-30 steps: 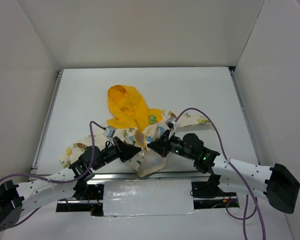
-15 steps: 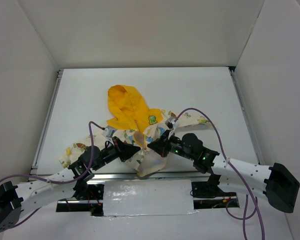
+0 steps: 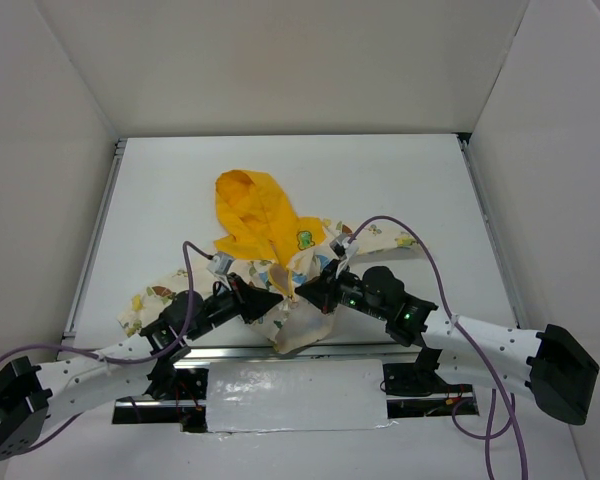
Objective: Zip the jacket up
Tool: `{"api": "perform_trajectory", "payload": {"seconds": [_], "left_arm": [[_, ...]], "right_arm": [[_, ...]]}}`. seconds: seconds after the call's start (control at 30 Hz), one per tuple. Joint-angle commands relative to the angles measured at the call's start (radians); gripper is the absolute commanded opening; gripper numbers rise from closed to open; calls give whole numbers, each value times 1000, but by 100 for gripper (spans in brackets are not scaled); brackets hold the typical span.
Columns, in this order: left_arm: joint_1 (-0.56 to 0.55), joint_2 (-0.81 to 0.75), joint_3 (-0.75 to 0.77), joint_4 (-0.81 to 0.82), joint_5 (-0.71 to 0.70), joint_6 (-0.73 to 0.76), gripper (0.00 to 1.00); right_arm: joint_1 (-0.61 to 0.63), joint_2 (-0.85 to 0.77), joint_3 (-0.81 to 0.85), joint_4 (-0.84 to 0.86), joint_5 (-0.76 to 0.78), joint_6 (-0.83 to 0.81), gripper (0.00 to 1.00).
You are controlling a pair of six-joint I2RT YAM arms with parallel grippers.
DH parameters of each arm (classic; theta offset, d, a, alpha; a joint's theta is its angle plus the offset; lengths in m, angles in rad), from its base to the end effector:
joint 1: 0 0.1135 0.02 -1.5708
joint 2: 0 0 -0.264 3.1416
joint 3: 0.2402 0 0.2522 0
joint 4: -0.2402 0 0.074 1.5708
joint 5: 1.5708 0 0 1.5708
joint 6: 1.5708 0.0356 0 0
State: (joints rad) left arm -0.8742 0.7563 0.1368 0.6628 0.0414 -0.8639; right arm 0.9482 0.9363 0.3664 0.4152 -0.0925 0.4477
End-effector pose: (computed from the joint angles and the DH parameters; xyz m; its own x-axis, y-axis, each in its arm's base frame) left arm 0.1090 -0.1327 0.2060 -0.5849 -0.4849 -0.6502 0.5361 0.3705 -0.7585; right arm 0.1199 0.1727 0.2276 -0.4542 0.1064 -0.8845 -0.7382 0.5108 0.4406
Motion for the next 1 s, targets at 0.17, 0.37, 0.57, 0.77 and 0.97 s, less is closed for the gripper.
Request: {"api": "perform_trajectory", "payload": {"seconds": [0.17, 0.37, 0.57, 0.77, 0.97], "left_arm": [[3, 26, 9, 133, 41, 5, 0], [3, 21, 6, 127, 40, 6, 0], [3, 18, 4, 113, 32, 9, 0], [3, 2, 9, 81, 6, 8, 0], [3, -48, 20, 31, -20, 14, 0]], "right_arm": [[-5, 15, 42, 40, 25, -21, 0], [-11, 9, 43, 37, 33, -23, 0], [-15, -1, 49, 30, 42, -24, 0], [-17, 1, 48, 30, 20, -32, 0], [-19, -10, 29, 30, 23, -27, 0]]}}
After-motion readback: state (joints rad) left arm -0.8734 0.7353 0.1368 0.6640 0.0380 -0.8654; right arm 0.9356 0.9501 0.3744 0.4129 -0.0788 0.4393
